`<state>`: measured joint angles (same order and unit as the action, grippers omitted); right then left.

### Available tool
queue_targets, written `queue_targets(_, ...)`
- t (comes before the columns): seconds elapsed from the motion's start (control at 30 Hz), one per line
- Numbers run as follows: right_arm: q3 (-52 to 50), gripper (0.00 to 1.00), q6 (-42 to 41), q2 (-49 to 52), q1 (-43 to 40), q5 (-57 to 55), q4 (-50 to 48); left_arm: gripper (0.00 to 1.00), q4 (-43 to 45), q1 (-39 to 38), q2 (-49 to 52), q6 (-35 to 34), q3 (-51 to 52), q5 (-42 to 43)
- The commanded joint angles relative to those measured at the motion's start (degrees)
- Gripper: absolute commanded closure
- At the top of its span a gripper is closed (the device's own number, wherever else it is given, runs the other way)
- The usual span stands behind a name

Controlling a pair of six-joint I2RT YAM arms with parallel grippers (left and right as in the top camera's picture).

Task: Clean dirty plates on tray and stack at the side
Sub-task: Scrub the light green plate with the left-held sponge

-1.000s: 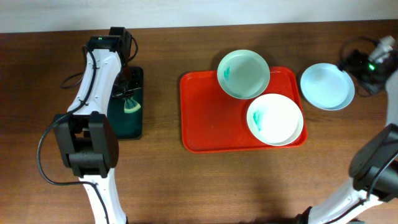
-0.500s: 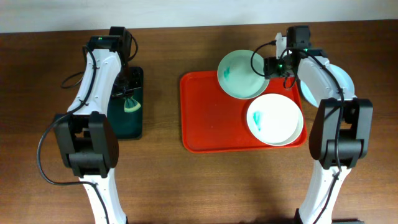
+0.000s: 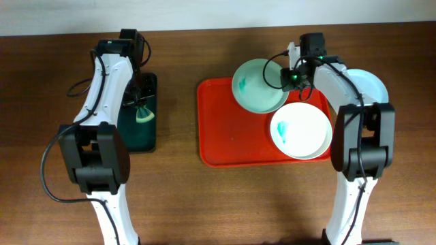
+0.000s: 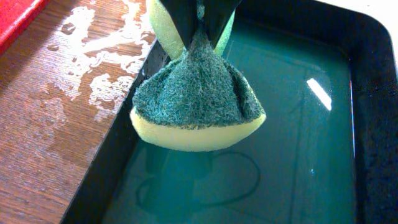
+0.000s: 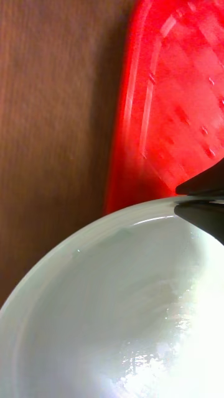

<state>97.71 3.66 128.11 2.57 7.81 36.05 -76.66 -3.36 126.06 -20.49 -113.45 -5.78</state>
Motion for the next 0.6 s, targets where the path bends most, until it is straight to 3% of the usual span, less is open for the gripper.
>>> queue_targets(0.0,-0.26,0.96,0.35,-4.85,4.42,2.97,5.25,1.0,1.14,-0.02,-0.15,4.66,0.24,6.91)
queue_targets(0.03,-0.26,0.96,0.35,-5.53,6.14,4.76,8.17,1.0,1.86,-0.24,-0.15,6.95,0.24,11.67)
queue_targets(0.23,-2.25,0.96,0.35,-3.76,9.94,4.96,14.23,1.0,2.05,-5.92,-0.15,8.61,0.24,18.27)
queue_targets(0.4,-6.56,0.96,0.37,-3.76,9.9,6.6,13.9,1.0,5.05,-15.32,-0.15,5.16,1.05,18.25)
queue_targets(0.57,-9.44,0.96,0.35,-3.65,9.9,6.6,12.5,1.0,15.37,-22.56,0.0,-1.88,5.66,18.25)
